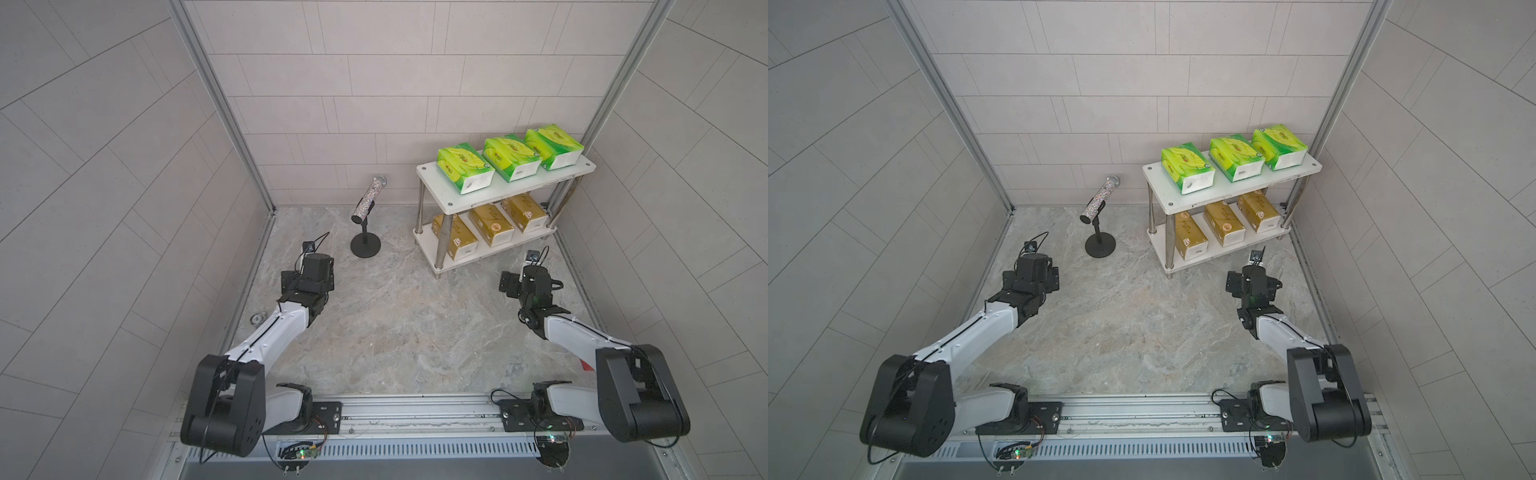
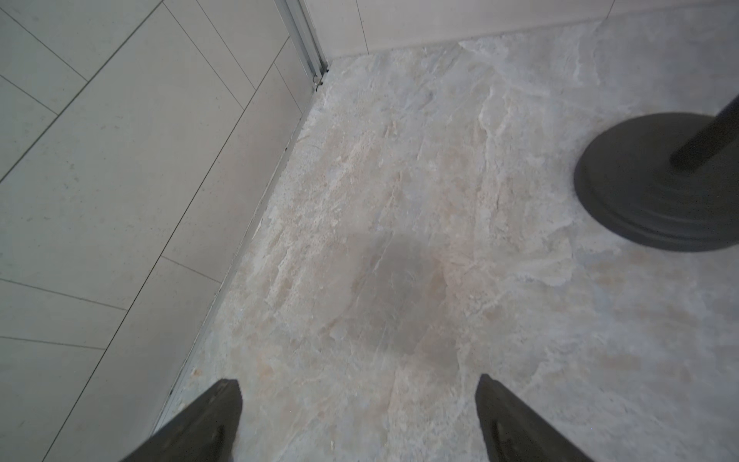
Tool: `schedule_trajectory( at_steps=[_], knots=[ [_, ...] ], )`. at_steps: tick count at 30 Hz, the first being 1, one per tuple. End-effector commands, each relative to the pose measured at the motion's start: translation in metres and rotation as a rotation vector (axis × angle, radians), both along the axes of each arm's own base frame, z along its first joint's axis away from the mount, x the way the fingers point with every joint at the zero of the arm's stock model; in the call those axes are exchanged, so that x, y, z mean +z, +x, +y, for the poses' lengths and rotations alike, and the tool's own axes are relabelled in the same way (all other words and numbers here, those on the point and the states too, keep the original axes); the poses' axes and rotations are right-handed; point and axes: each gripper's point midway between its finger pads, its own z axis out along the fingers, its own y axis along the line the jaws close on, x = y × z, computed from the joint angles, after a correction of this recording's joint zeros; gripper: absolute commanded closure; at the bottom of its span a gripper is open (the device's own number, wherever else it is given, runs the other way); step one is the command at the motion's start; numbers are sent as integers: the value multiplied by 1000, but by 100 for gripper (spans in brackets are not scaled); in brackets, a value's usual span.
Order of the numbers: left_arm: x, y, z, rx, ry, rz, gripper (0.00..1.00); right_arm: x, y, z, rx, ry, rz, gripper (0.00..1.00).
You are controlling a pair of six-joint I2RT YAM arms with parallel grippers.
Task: Place the tissue boxes on the shelf by color
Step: Reset both arms
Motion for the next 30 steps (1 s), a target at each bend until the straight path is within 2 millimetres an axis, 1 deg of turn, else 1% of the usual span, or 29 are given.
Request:
schedule_trajectory(
  at_steps=[1,3,4,6,8,10,12,13,15,16,18,19,21,22,24,27,30],
  knots=[
    [0,19,-6,-44,-12,-123,0,12,17,3,10,2,-121,0],
    [-13,19,-6,-48,-22,-160,0,11,20,8,49,-11,-75,0],
    [-21,20,-6,-48,-32,-171,0,11,21,10,70,-19,-80,0],
    [-20,29,-16,-140,-17,-212,0,16,22,15,115,-46,-134,0],
    [-31,33,-14,-140,-39,-184,0,21,17,19,147,-56,-178,0],
    [-39,36,-8,-144,-84,-203,0,26,11,16,133,-68,-226,0],
    [-47,38,-9,-171,-125,-214,0,20,5,10,109,-80,-246,1],
    [-47,38,-7,-177,-151,-231,0,17,5,7,96,-75,-271,1],
    [-49,38,-6,-181,-162,-232,0,6,11,14,144,-67,-297,0],
    [-50,38,-7,-184,-161,-225,0,9,15,17,162,-79,-339,0],
    [-50,38,-7,-184,-160,-214,0,1,13,14,147,-73,-251,0],
    [-51,39,-7,-185,-159,-208,0,-2,16,16,161,-71,-206,0],
    [-51,39,-8,-193,-159,-198,0,0,26,22,194,-70,-240,0],
    [-52,39,-8,-193,-159,-195,0,-2,27,22,197,-71,-228,0],
    [-51,40,-8,-195,-157,-196,0,-7,28,8,114,-73,-138,0],
    [-51,39,-9,-202,-155,-197,0,-2,31,7,105,-80,-198,0],
    [-50,38,-9,-196,-159,-201,0,-5,31,12,132,-68,-155,0]
  ],
)
